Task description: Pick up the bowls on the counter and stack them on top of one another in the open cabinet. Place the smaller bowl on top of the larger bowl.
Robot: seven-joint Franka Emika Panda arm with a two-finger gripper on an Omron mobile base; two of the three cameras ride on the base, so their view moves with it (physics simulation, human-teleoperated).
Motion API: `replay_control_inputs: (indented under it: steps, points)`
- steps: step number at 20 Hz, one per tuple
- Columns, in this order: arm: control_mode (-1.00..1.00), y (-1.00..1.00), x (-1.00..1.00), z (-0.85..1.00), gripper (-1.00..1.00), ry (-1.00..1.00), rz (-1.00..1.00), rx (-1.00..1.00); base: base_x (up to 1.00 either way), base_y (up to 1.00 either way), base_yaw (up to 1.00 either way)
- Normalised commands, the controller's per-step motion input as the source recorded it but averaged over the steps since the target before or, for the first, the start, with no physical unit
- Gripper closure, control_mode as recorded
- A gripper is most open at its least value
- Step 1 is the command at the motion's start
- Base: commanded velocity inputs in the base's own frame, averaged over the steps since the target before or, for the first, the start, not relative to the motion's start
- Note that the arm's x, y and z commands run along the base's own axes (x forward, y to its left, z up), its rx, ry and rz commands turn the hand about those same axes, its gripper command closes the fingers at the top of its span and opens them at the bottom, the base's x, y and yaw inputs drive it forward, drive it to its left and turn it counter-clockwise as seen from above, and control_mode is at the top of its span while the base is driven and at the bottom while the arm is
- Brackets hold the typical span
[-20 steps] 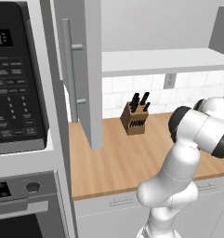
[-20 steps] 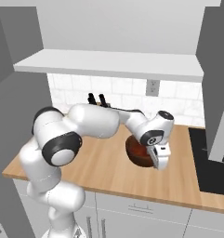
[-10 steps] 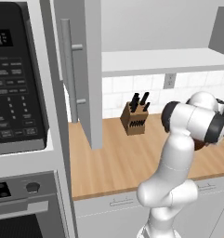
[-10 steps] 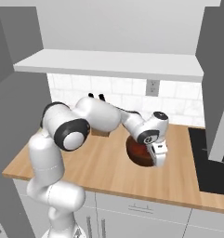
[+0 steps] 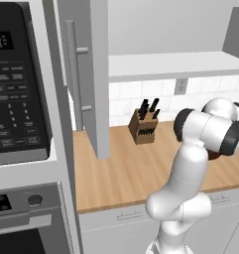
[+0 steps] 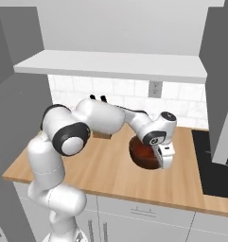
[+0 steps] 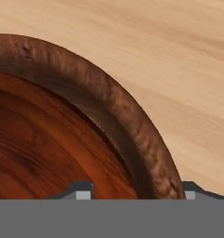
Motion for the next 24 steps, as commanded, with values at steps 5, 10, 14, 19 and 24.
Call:
replay_control_inputs:
  steps: [5, 10, 14, 19, 24]
  points:
    - [-1.00, 0.72, -0.45, 0.92, 1.00, -0.17, 0.09, -0.09, 0.00, 0.00, 0.00]
    - [-1.00, 0.87, -0.76, 1.00, 1.00, -0.24, 0.20, -0.12, 0.00, 0.00, 0.00]
    - [-1.00, 1.00, -0.52, 1.00, 1.00, -0.17, 0.34, -0.20, 0.00, 0.00, 0.00]
    - [-1.00, 0.61, -0.69, 1.00, 1.00, -0.18, 0.23, -0.08, 0.00, 0.00, 0.00]
    - [-1.00, 0.00, -0.69, 1.00, 1.00, -0.24, 0.17, 0.03, 0.00, 0.00, 0.00]
